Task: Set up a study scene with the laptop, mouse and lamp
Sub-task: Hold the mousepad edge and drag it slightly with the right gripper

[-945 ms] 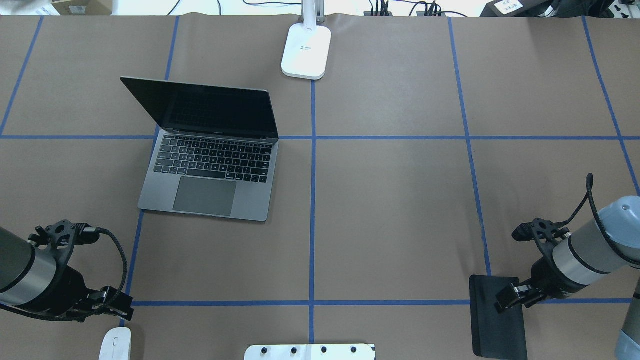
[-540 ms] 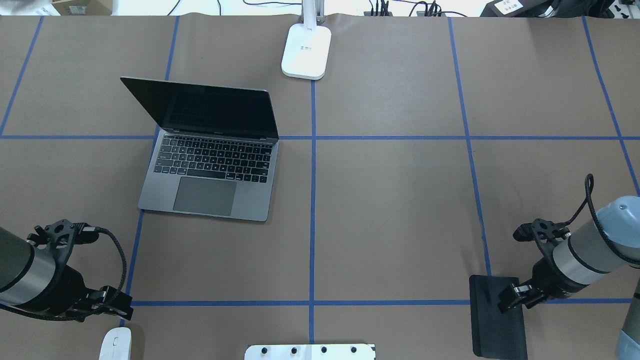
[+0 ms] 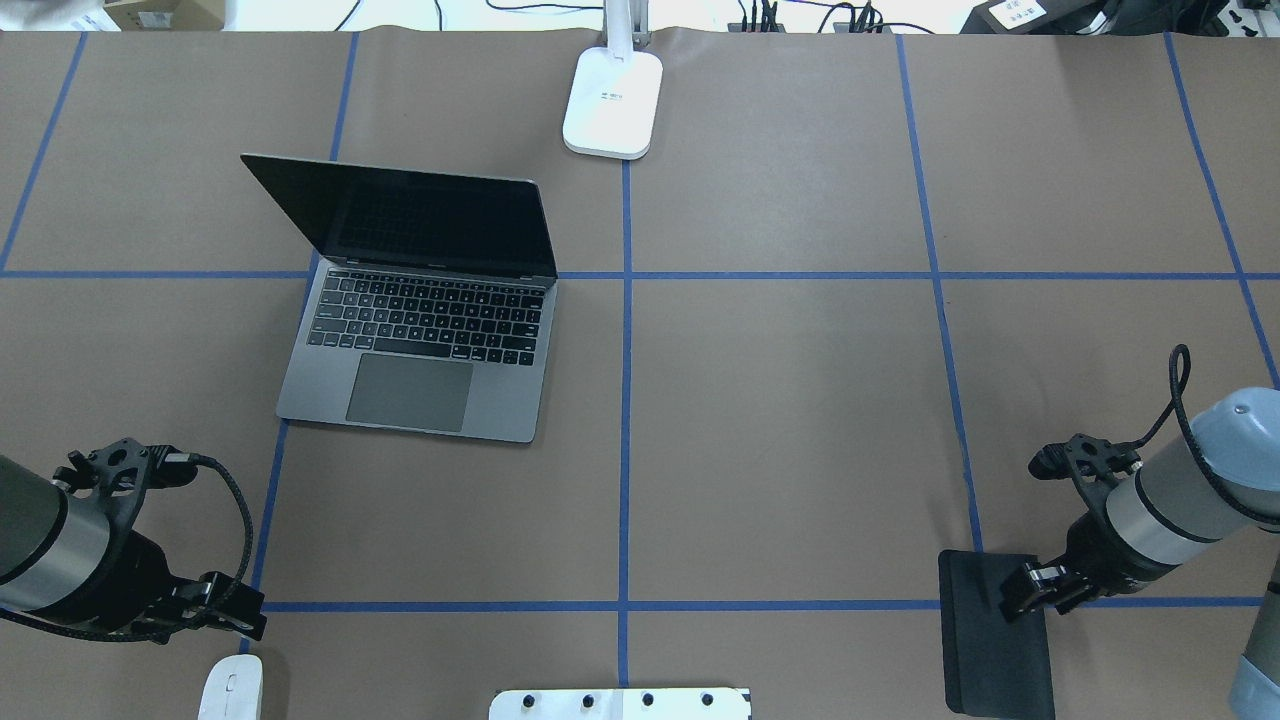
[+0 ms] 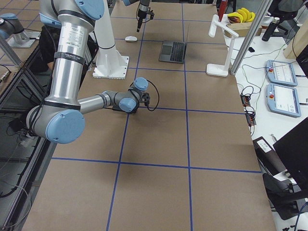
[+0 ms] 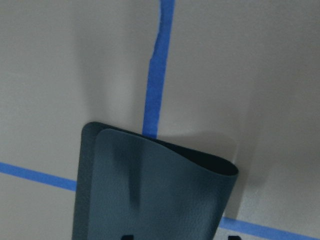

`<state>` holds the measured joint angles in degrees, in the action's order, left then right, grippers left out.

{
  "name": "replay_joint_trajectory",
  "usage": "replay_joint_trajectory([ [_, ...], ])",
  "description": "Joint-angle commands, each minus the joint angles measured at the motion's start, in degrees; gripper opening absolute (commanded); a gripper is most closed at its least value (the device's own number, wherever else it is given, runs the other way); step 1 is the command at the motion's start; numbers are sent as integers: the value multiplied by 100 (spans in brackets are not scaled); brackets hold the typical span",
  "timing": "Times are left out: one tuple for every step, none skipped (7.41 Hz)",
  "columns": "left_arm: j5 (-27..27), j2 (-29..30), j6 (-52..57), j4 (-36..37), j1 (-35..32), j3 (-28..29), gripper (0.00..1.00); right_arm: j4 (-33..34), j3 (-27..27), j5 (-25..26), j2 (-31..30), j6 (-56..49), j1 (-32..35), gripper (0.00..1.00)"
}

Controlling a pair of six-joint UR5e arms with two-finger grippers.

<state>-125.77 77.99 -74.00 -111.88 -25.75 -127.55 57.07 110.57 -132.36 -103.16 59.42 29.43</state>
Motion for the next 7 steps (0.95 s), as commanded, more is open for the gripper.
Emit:
replay_joint_trajectory([
  [0, -3, 0, 0, 0, -7, 98, 373, 9, 0, 251, -1, 1, 66],
  [0, -3, 0, 0, 0, 2, 98, 445, 0, 0, 305, -122, 19, 63],
  [0, -3, 0, 0, -17, 2, 97, 446, 9, -9, 297, -237, 54, 63],
  [0, -3, 0, 0, -18, 2, 97, 446, 0, -9, 297, -246, 54, 60],
  [0, -3, 0, 0, -18, 2, 97, 446, 0, -9, 297, -247, 54, 60],
  [0, -3, 0, 0, -18, 2, 97, 446, 0, 0, 297, -247, 45, 60],
  [0, -12, 0, 0, -18, 2, 97, 446, 0, -9, 279, -334, 54, 61],
])
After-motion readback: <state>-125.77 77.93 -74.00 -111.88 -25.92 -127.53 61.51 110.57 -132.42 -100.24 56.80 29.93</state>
